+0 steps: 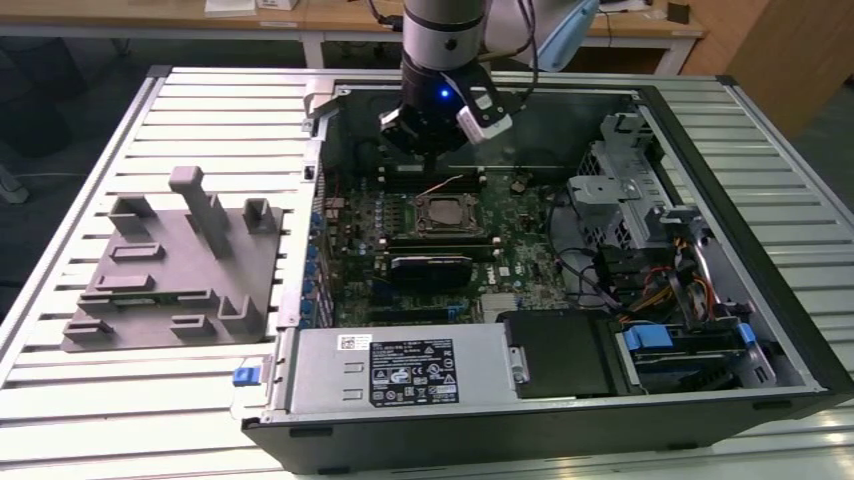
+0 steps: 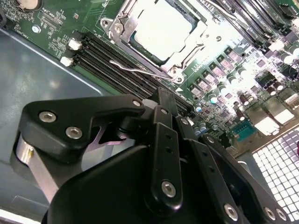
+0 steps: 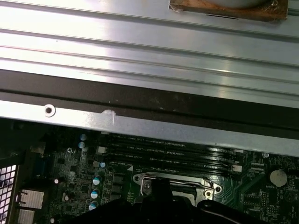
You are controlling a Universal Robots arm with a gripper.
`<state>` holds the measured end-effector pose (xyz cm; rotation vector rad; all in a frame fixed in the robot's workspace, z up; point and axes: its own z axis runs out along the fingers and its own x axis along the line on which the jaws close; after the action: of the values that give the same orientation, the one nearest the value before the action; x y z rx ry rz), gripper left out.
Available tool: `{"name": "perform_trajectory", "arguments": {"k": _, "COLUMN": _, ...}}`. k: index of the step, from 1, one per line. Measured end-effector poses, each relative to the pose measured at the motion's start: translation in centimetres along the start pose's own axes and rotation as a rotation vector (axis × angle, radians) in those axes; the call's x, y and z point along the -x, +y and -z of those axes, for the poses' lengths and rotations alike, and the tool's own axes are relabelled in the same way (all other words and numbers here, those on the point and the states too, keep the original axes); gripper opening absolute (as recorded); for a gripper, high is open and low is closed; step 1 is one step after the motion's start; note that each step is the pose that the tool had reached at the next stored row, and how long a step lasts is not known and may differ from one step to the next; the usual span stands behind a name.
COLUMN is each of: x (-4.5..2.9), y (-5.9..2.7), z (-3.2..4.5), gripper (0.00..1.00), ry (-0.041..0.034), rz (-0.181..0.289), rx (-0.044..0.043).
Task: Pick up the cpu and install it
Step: 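Install the first cpu locking lever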
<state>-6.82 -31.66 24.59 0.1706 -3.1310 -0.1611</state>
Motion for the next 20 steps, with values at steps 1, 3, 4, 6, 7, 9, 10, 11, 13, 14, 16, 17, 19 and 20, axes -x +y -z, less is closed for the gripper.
{"name": "perform_trajectory", "arguments": {"k": 1, "x": 0.0, "y": 0.0, "z": -0.01, "gripper": 0.11, "ry": 0.0, "rz": 0.0, "rx": 0.0001}}
{"name": "perform_trajectory", "arguments": {"k": 3, "x": 0.01, "y": 0.0, "z": -0.02, "gripper": 0.11, "ry": -0.0001, "rz": 0.0, "rx": -0.0005}}
{"name": "perform_trajectory", "arguments": {"k": 4, "x": 0.01, "y": 0.0, "z": -0.05, "gripper": 0.11, "ry": -0.0001, "rz": 0.0, "rx": -0.002}}
{"name": "perform_trajectory", "arguments": {"k": 6, "x": 0.01, "y": -0.01, "z": -0.08, "gripper": 0.11, "ry": 0.0003, "rz": 0.0, "rx": -0.0062}}
{"name": "perform_trajectory", "arguments": {"k": 7, "x": 0.0, "y": -0.01, "z": -0.12, "gripper": 0.11, "ry": 0.0003, "rz": 0.0, "rx": -0.008}}
{"name": "perform_trajectory", "arguments": {"k": 9, "x": 0.01, "y": -0.02, "z": -0.23, "gripper": 0.11, "ry": 0.0001, "rz": 0.0, "rx": -0.0095}}
{"name": "perform_trajectory", "arguments": {"k": 10, "x": 0.01, "y": -0.03, "z": -0.3, "gripper": 0.11, "ry": 0.0001, "rz": 0.0, "rx": -0.0096}}
{"name": "perform_trajectory", "arguments": {"k": 11, "x": 0.0, "y": -0.04, "z": -0.35, "gripper": 0.11, "ry": 0.0001, "rz": 0.0, "rx": -0.0097}}
{"name": "perform_trajectory", "arguments": {"k": 13, "x": 0.03, "y": -0.05, "z": -0.47, "gripper": 0.11, "ry": 0.0001, "rz": 0.0, "rx": -0.0097}}
{"name": "perform_trajectory", "arguments": {"k": 14, "x": 0.09, "y": -0.07, "z": -0.55, "gripper": 0.11, "ry": 0.0, "rz": 0.0, "rx": -0.0097}}
{"name": "perform_trajectory", "arguments": {"k": 16, "x": 0.39, "y": -0.12, "z": -0.73, "gripper": 0.11, "ry": 0.0001, "rz": 0.0, "rx": -0.0097}}
{"name": "perform_trajectory", "arguments": {"k": 17, "x": 0.62, "y": -0.14, "z": -0.8, "gripper": 0.11, "ry": 0.0002, "rz": 0.0, "rx": -0.0098}}
{"name": "perform_trajectory", "arguments": {"k": 19, "x": 0.92, "y": -0.11, "z": -0.92, "gripper": 0.11, "ry": 0.0002, "rz": 0.0, "rx": -0.0097}}
{"name": "perform_trajectory", "arguments": {"k": 20, "x": 0.99, "y": -0.06, "z": -0.98, "gripper": 0.11, "ry": 0.0001, "rz": 0.0, "rx": -0.0096}}
